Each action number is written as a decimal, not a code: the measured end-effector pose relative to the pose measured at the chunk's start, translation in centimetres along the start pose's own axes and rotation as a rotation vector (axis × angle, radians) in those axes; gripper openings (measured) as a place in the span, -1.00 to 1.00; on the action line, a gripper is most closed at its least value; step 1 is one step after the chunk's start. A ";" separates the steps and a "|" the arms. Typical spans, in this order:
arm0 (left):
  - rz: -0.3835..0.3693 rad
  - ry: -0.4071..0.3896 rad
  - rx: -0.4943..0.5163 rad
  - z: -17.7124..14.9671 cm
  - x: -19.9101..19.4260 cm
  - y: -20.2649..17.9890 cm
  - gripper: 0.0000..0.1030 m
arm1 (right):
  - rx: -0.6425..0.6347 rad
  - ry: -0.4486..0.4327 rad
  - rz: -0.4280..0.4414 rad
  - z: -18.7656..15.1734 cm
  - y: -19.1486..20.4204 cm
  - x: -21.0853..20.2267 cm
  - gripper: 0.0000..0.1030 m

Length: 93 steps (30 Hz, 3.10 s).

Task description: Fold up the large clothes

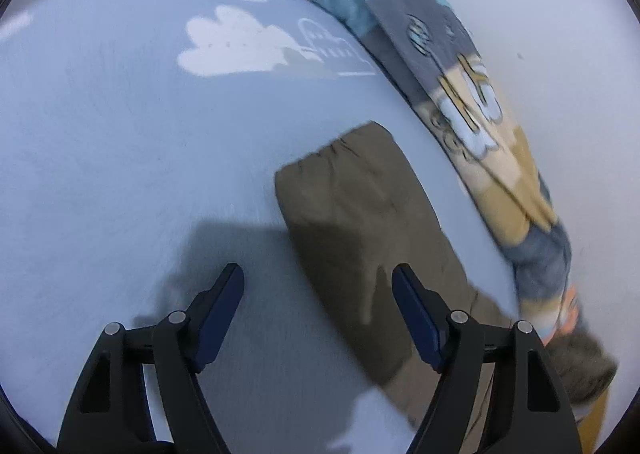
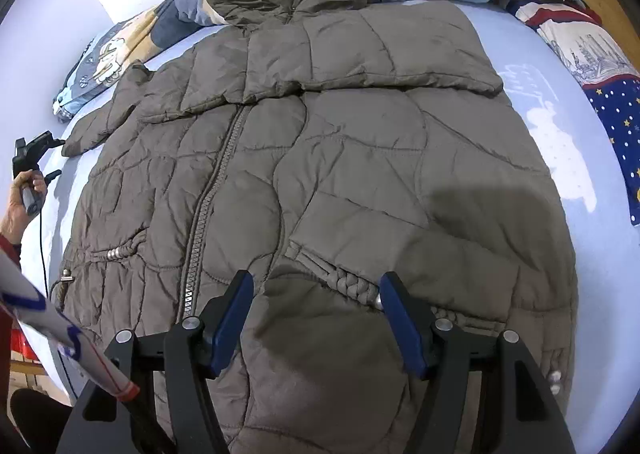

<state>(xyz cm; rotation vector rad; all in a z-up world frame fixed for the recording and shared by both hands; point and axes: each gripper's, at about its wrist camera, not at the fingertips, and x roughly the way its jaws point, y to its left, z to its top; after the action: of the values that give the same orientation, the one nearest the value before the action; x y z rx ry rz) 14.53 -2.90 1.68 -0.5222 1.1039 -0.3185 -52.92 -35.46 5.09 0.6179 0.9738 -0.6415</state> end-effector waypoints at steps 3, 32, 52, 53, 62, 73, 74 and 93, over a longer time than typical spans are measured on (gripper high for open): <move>-0.030 -0.045 -0.017 0.6 1.2 -0.1 0.47 | -0.016 -0.005 -0.016 0.0 0.2 0.2 0.37; -0.165 -0.261 0.373 -5.7 -20.8 -20.6 -0.68 | 0.123 -0.180 -0.039 1.6 -3.0 -5.1 0.37; -0.290 -0.107 0.835 -35.7 -24.2 -38.8 -0.68 | 0.302 -0.366 -0.072 1.8 -8.4 -11.3 0.37; -0.290 -0.096 0.843 -36.7 -23.7 -39.1 -0.68 | 0.323 -0.365 -0.070 1.8 -8.9 -11.3 0.37; -0.236 0.058 0.992 -50.8 -14.7 -39.9 -0.67 | 0.402 -0.378 -0.058 1.5 -11.7 -12.1 0.37; -0.178 0.196 1.123 -59.4 -8.9 -36.5 0.27 | 0.456 -0.380 -0.042 1.2 -13.3 -12.3 0.37; -0.211 0.192 1.143 -59.6 -9.8 -36.5 0.28 | 0.466 -0.383 -0.041 1.2 -13.5 -12.3 0.37; 0.141 0.076 0.841 -37.2 -3.9 -25.9 0.36 | 0.454 -0.357 -0.039 1.7 -12.6 -11.1 0.37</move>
<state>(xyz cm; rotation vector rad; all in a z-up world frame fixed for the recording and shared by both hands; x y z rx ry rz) -20.51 -31.59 5.87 0.3145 0.9672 -0.6364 -65.79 -42.64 13.30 0.8488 0.5060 -0.9828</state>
